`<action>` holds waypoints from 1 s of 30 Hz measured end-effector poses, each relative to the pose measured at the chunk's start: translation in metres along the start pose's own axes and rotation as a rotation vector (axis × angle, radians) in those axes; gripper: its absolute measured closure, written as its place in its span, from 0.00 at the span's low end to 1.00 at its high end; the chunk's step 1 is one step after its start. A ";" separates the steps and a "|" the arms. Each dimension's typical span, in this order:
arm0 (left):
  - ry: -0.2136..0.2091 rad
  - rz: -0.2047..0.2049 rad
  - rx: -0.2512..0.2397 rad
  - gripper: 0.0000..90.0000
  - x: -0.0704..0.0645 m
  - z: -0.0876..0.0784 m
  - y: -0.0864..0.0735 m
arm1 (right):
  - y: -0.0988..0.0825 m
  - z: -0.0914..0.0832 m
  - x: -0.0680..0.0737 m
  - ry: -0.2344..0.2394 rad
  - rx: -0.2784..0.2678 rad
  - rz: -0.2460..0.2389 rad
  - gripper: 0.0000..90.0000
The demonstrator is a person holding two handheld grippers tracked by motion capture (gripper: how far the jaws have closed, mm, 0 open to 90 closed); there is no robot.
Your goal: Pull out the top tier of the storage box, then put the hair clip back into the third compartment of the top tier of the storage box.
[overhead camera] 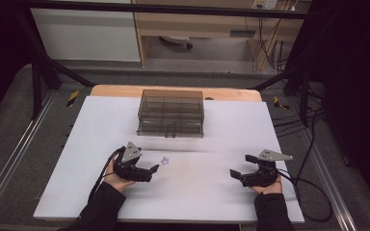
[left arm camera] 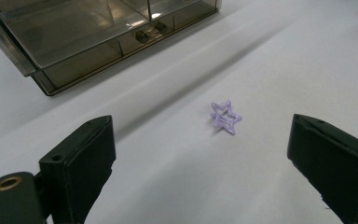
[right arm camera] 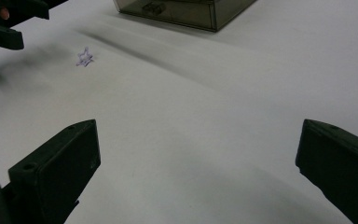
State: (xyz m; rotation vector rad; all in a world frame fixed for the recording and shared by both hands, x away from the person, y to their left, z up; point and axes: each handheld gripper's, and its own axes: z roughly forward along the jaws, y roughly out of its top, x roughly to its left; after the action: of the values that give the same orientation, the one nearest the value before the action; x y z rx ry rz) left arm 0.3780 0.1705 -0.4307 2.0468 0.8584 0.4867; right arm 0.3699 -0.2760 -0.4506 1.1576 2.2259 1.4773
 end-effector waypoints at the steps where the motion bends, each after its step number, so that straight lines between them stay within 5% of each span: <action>1: -0.005 -0.002 0.003 0.08 -0.001 0.000 0.000 | 0.000 0.000 0.000 0.000 -0.001 -0.001 0.00; 30: -0.035 -0.020 0.061 0.06 -0.008 0.014 0.015 | -0.001 0.001 0.000 -0.002 0.008 -0.001 0.00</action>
State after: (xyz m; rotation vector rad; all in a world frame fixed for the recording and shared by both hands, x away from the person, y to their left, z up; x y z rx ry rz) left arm 0.3869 0.1510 -0.4260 2.0941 0.8816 0.4166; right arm 0.3700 -0.2753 -0.4516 1.1598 2.2333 1.4674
